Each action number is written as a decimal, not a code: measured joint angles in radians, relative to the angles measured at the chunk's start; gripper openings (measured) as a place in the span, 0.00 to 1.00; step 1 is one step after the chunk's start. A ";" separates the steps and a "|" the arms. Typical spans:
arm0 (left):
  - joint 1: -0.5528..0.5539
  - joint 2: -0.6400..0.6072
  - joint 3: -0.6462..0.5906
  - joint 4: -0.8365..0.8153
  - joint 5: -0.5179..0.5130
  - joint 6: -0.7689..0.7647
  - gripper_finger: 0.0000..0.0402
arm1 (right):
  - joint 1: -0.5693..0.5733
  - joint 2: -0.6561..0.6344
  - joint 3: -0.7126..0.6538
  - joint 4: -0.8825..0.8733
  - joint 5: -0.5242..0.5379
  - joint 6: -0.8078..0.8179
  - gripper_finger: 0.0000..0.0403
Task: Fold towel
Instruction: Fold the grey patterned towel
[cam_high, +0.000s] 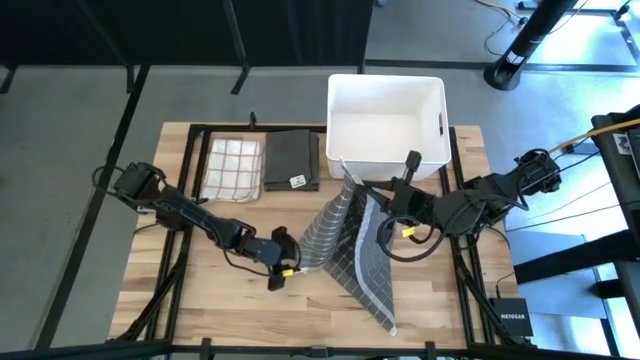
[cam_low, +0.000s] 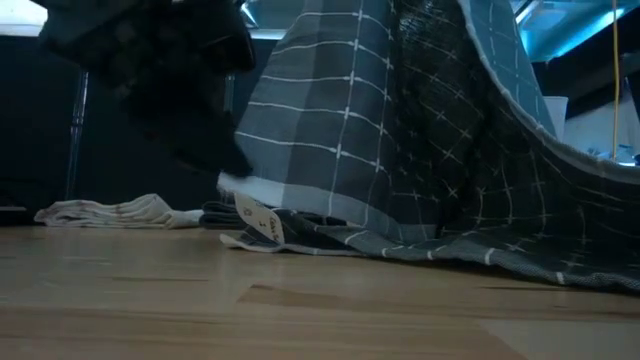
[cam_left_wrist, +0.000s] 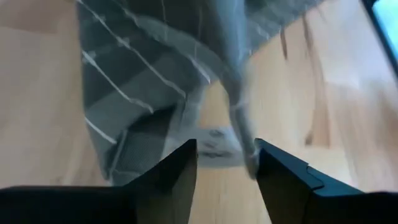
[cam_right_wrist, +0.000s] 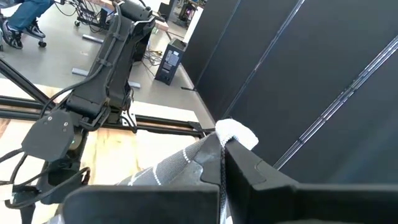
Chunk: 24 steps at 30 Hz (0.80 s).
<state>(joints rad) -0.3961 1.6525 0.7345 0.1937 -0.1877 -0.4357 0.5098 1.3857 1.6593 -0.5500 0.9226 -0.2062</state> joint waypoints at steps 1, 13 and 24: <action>-0.002 0.012 0.000 -0.001 0.000 0.006 0.35 | 0.000 0.000 0.000 0.000 0.000 0.000 0.02; -0.008 0.015 0.000 0.047 -0.101 0.067 0.01 | 0.000 0.000 0.000 0.001 0.000 0.000 0.02; -0.102 -0.387 0.107 -0.424 -0.435 0.106 0.00 | 0.083 -0.002 0.000 -0.044 0.001 0.077 0.02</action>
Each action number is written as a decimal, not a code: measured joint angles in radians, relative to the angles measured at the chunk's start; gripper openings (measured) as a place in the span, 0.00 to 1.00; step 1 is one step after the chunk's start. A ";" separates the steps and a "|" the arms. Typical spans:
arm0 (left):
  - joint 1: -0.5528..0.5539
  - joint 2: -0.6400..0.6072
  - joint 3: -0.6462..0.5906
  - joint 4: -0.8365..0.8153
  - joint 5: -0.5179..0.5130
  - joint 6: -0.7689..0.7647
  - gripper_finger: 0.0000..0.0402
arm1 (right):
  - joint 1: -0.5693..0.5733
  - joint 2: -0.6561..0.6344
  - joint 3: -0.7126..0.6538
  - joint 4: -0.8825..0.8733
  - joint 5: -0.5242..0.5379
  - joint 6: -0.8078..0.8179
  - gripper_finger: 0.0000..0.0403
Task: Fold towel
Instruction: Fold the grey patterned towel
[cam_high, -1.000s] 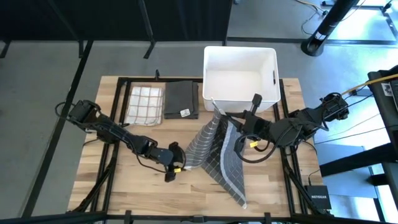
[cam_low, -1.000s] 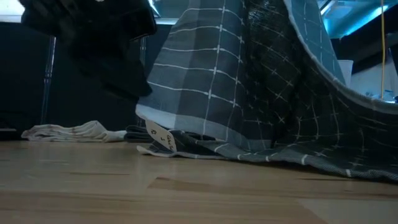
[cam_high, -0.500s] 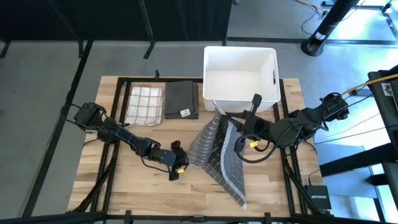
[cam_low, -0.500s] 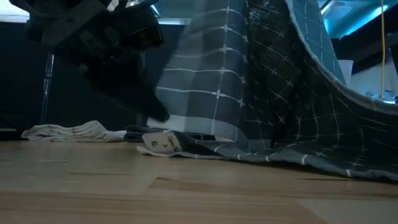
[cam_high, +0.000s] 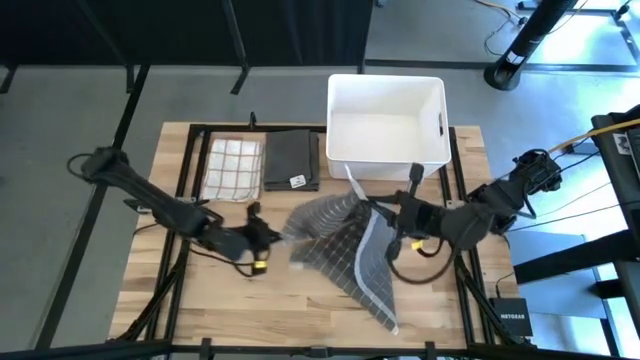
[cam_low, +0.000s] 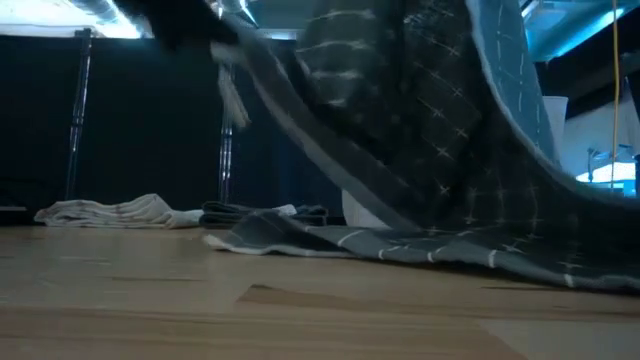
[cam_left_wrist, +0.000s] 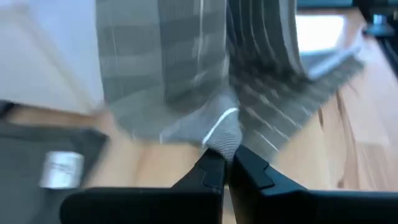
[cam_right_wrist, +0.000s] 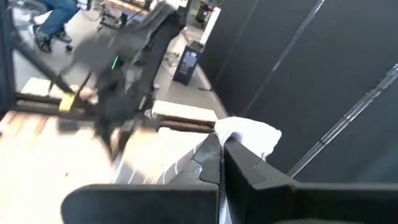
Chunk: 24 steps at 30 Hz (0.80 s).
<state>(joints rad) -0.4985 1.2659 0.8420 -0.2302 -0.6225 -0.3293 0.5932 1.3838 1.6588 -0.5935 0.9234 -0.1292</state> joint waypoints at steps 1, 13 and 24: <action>-0.010 -0.036 0.018 -0.034 -0.032 0.015 0.00 | 0.008 0.000 0.000 -0.024 0.002 0.020 0.02; -0.029 -0.258 0.356 -0.313 -0.161 0.213 0.00 | 0.009 -0.014 0.000 -0.383 0.067 0.332 0.02; 0.029 -0.258 0.705 -0.292 -0.263 0.529 0.00 | 0.009 -0.131 0.015 -0.352 0.267 0.254 0.02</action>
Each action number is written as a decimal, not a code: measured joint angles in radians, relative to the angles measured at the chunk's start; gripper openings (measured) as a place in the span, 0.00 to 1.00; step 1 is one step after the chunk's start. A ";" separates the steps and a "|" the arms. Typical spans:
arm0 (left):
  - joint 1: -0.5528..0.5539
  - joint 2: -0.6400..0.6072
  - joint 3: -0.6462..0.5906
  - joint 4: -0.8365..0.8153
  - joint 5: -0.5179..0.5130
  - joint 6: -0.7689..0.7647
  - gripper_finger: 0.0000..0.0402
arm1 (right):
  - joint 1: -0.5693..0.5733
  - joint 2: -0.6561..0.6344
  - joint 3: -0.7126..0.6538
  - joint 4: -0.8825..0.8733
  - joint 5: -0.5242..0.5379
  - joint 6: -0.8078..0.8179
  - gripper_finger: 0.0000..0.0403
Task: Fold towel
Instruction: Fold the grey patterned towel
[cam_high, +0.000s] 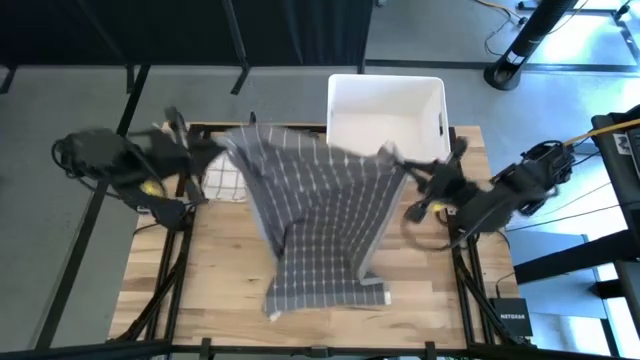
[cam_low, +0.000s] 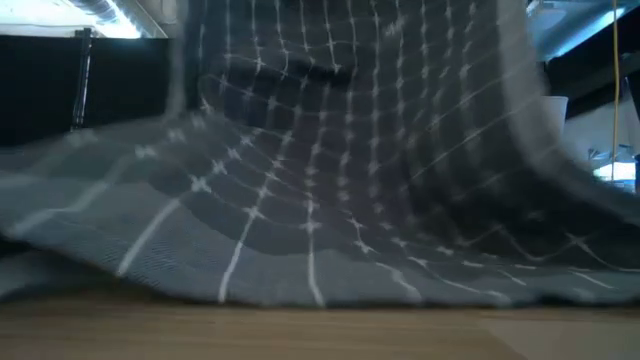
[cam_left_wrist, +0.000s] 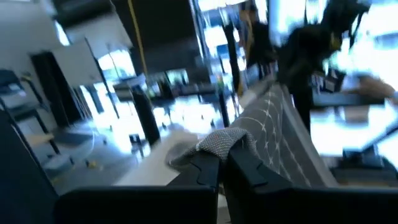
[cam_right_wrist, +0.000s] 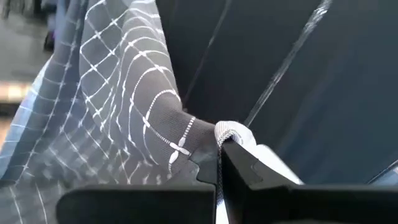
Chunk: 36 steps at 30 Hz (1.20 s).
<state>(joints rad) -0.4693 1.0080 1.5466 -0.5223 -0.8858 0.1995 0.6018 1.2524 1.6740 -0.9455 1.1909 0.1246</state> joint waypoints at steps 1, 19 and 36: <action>0.003 0.000 0.020 0.035 0.000 0.029 0.00 | 0.000 -0.011 0.015 0.029 0.015 -0.036 0.02; 0.007 0.001 0.153 0.209 0.001 0.282 0.00 | 0.000 -0.044 0.207 0.410 0.003 -0.549 0.02; 0.133 0.018 0.153 0.466 -0.095 0.628 0.00 | -0.318 -0.026 0.206 0.421 -0.127 -0.503 0.02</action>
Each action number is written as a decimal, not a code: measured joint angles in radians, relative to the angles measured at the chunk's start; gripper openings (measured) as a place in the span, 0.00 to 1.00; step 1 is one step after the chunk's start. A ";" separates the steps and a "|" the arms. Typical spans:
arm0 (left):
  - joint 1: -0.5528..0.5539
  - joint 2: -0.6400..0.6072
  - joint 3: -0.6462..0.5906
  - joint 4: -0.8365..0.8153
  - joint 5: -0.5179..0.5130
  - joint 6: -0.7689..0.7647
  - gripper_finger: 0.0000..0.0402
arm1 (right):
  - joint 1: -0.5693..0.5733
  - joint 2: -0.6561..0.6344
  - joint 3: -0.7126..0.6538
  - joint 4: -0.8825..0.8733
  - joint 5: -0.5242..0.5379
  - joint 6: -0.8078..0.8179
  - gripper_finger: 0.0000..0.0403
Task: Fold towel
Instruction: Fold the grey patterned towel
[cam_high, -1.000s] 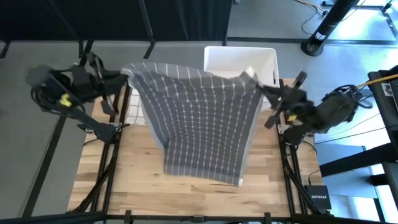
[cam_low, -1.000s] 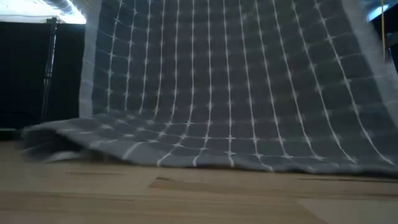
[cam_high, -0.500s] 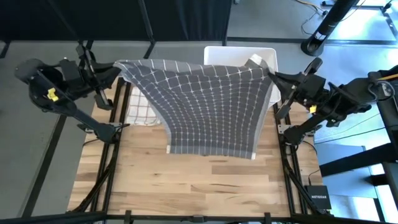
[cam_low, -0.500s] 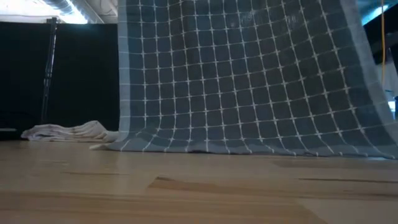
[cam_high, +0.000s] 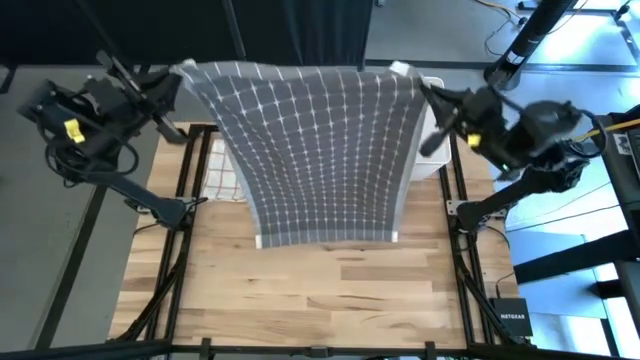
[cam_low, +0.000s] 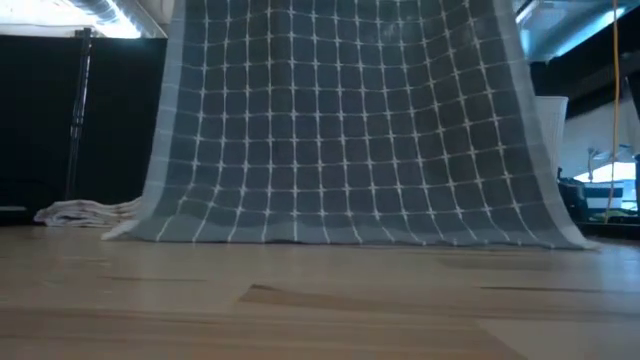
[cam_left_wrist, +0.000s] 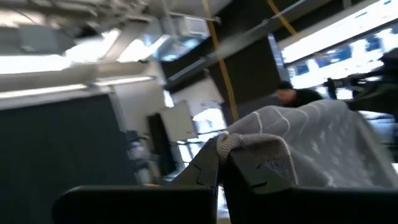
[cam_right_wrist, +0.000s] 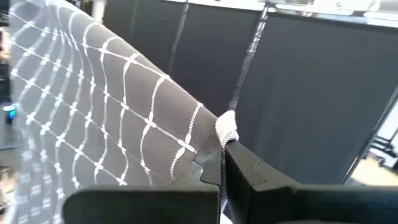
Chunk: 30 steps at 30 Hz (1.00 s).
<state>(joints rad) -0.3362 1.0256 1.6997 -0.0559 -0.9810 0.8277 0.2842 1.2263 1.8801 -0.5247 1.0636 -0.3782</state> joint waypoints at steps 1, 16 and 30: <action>0.018 0.000 0.000 0.020 0.002 0.033 0.00 | -0.032 0.001 0.000 0.017 -0.028 -0.017 0.02; 0.012 -0.004 0.087 0.016 0.385 -0.011 0.00 | -0.141 0.006 0.000 0.354 -0.482 -0.309 0.02; -0.245 0.047 0.112 -0.571 0.507 -0.680 0.00 | 0.360 0.040 0.000 -0.160 -0.291 0.101 0.02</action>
<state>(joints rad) -0.5807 1.0723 1.8118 -0.6272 -0.4742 0.1477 0.6439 1.2664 1.8805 -0.6847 0.7724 -0.2774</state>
